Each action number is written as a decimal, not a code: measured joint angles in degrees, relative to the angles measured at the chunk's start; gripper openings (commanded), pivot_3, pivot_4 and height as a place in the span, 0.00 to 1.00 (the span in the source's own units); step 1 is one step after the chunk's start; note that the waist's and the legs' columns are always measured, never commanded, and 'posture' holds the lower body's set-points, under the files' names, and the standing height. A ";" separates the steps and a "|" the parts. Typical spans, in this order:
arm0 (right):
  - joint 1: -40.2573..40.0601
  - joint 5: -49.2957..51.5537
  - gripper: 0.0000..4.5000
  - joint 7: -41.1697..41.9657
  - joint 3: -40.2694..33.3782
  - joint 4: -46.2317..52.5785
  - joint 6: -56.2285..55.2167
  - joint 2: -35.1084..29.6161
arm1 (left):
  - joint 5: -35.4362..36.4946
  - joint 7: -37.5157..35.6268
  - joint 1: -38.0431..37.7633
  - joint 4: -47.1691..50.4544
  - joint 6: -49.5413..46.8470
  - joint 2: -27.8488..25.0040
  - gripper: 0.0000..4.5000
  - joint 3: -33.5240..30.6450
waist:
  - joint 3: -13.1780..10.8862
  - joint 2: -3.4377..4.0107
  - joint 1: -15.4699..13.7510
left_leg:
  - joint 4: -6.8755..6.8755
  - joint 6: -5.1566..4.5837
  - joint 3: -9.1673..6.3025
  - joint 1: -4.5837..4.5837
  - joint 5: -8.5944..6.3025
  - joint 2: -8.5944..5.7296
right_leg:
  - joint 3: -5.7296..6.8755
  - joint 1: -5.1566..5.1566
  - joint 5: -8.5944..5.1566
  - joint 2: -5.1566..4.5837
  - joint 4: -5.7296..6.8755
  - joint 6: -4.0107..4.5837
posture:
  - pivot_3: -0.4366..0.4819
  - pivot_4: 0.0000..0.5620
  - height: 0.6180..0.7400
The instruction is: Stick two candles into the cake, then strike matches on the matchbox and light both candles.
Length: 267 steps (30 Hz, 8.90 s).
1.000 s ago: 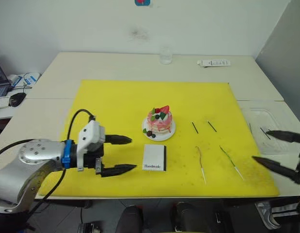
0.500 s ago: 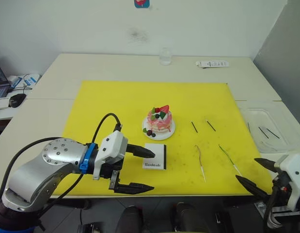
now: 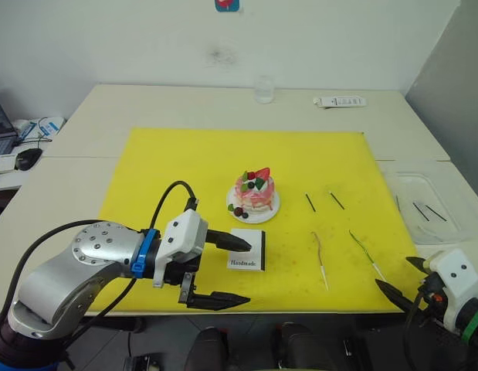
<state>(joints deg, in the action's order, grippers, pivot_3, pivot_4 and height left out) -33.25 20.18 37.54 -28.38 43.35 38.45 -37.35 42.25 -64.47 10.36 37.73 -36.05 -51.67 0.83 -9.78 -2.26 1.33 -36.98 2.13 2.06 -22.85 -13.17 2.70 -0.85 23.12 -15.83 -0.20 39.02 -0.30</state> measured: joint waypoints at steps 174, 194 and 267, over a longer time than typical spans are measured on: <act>58.06 19.97 0.99 -3.80 31.75 -0.77 10.79 -8.63 | -14.32 25.65 16.08 -40.34 19.19 34.67 0.00 -2.97 | -0.15 -0.16 -0.36 | 0.06 -0.02 -0.17 -0.43 -0.01 0.01 | 0.14 0.20 -0.02 0.08 -0.25 -0.07 | 0.48 0.27 1.00; 58.05 19.76 0.99 -3.74 31.76 -0.63 10.83 -7.99 | -14.41 24.27 15.12 -42.79 20.58 35.72 0.00 -3.97 | -0.15 -0.16 -0.37 | 0.04 -0.02 -0.17 -0.43 -0.01 0.01 | 0.13 0.20 -0.02 0.08 -0.22 -0.07 | 0.48 0.27 1.00; 56.89 18.76 0.99 -3.27 31.88 0.68 10.76 -7.47 | -17.22 24.93 13.63 -42.42 25.10 38.36 0.00 -2.61 | -0.15 -0.17 -0.36 | 0.01 -0.02 -0.17 -0.41 0.00 0.00 | 0.13 0.20 -0.02 0.09 -0.16 -0.07 | 0.48 0.27 1.00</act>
<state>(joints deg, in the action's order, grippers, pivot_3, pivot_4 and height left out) 23.64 38.94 34.27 3.50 44.02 49.21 -44.82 25.04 -39.54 23.99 -4.69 -10.95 -13.30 -1.78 -9.93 -2.42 0.97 -36.97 2.11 1.88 -23.26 -13.17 2.70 -0.73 23.32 -15.85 -0.11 38.86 -0.37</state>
